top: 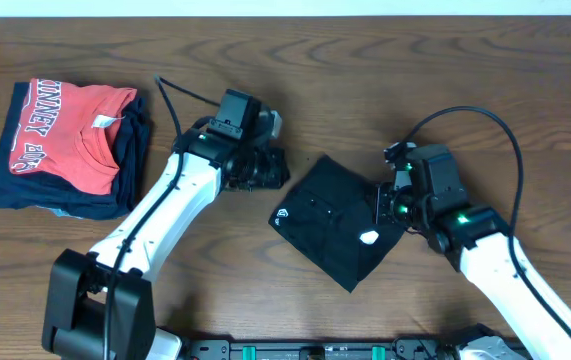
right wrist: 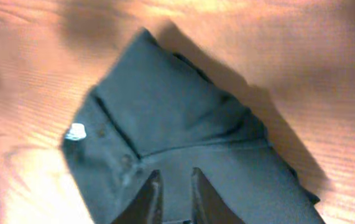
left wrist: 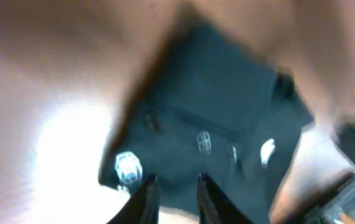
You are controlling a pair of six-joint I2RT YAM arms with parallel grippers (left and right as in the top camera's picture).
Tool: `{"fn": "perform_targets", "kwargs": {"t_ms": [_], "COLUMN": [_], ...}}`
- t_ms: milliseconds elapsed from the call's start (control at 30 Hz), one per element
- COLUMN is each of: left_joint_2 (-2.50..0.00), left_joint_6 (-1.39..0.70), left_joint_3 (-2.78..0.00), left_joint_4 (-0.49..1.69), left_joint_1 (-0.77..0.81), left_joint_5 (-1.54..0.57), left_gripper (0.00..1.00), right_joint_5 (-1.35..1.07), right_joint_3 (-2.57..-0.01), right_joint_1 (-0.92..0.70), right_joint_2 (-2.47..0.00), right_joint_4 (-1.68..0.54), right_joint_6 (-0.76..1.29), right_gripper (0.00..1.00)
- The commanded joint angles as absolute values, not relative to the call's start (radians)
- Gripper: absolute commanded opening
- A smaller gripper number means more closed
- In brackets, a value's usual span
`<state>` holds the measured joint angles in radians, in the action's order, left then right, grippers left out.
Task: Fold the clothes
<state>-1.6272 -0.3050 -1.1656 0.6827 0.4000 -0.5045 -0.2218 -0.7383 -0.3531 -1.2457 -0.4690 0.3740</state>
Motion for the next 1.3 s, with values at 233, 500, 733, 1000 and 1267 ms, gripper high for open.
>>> {"fn": "perform_targets", "kwargs": {"t_ms": [233, 500, 733, 1000, 1267], "left_joint_2": [-1.635, -1.650, -1.649, -1.612, -1.614], "left_joint_6": [-0.361, -0.533, -0.485, -0.431, -0.429], "left_joint_3": [-0.936, -0.765, -0.818, -0.879, -0.834], "left_joint_4": [0.558, 0.253, 0.094, 0.229, 0.417], "left_joint_1": [0.587, 0.577, 0.471, 0.391, 0.435], "left_joint_5": [-0.562, -0.173, -0.277, -0.728, -0.800], "left_gripper": [0.08, 0.06, 0.06, 0.63, 0.99], "right_joint_5": [-0.097, -0.109, -0.186, -0.209, -0.107], "right_joint_3": [-0.737, -0.738, -0.738, -0.737, -0.719], "right_joint_1": [-0.354, -0.355, -0.355, -0.355, -0.355], "right_joint_2": [-1.561, -1.577, -1.407, -1.282, -1.457], "right_joint_4": [-0.425, -0.652, -0.700, -0.657, -0.627], "right_joint_6": [0.344, 0.523, 0.416, 0.358, 0.469], "right_gripper": [0.01, 0.01, 0.06, 0.08, 0.01]}}
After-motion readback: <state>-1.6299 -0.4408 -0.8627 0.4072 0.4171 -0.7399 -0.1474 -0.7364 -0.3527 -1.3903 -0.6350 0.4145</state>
